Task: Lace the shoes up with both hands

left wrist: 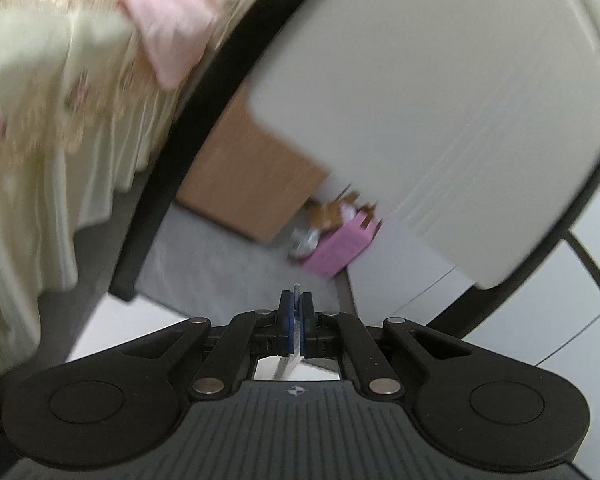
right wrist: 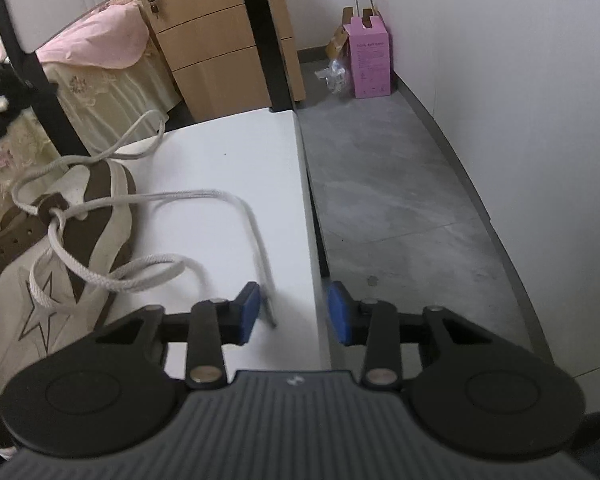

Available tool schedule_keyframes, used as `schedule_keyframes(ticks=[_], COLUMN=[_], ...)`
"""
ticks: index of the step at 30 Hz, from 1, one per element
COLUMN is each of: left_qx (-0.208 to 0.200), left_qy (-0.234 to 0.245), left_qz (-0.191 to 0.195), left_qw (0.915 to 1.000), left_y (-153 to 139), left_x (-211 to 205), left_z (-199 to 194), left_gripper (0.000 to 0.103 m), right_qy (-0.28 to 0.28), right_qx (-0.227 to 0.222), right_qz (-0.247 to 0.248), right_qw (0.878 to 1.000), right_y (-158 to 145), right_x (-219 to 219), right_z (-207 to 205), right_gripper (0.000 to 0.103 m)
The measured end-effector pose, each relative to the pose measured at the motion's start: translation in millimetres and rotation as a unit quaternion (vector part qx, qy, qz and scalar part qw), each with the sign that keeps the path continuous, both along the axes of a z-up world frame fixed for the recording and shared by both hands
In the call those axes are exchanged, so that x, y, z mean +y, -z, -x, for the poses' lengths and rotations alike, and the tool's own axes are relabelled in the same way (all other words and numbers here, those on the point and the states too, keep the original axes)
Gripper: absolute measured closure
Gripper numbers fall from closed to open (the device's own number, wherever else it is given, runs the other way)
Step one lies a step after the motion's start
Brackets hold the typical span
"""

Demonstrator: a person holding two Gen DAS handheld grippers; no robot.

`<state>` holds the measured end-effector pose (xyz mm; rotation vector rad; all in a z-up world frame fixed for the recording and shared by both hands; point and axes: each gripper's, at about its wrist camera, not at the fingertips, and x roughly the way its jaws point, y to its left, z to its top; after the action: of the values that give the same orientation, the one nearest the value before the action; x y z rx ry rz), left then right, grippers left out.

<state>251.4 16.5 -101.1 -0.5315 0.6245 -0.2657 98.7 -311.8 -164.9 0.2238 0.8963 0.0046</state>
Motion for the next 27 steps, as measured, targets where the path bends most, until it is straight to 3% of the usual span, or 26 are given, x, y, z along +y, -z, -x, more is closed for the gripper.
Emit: schedule_keyframes(ticks=[3,6,10,14,17,21,27], left_qx=[-0.02,-0.036,-0.068,-0.107,-0.162,-0.229,-0.309], left_qy=[-0.007,-0.016,-0.034,-0.035,-0.035,-0.024,-0.004], left_qz=[-0.013,-0.012,-0.019,-0.025,-0.057,-0.08,-0.085], left_qw=[0.9997,0.9992,0.9969,0.9933,0.9845,0.9699,0.9472], left_y=[-12,-25,-50,-94,-134,-199,-285], left_x=[4,14,24,32,28,24,16], left_z=[14,34,57,75,84,94,101], left_gripper=[0.1,0.1,0.1,0.1,0.1,0.1,0.1], right_qy=[-0.001,0.024,0.051,0.07,0.084,0.092,0.092], right_qx=[-0.005,-0.008,-0.013,-0.071,-0.14,-0.254,-0.411], right_qz=[0.012,0.009,-0.021,-0.015,-0.015,-0.009,-0.002], right_qw=[1.0,1.0,0.998,0.995,0.986,0.963,0.907], right_y=[1,-1,-4,-28,-65,-137,-254], right_x=[2,-4,-17,-19,-21,-19,-11], right_z=[3,7,8,16,28,42,49], right_gripper=[0.074,0.099,0.1,0.1,0.1,0.1,0.1])
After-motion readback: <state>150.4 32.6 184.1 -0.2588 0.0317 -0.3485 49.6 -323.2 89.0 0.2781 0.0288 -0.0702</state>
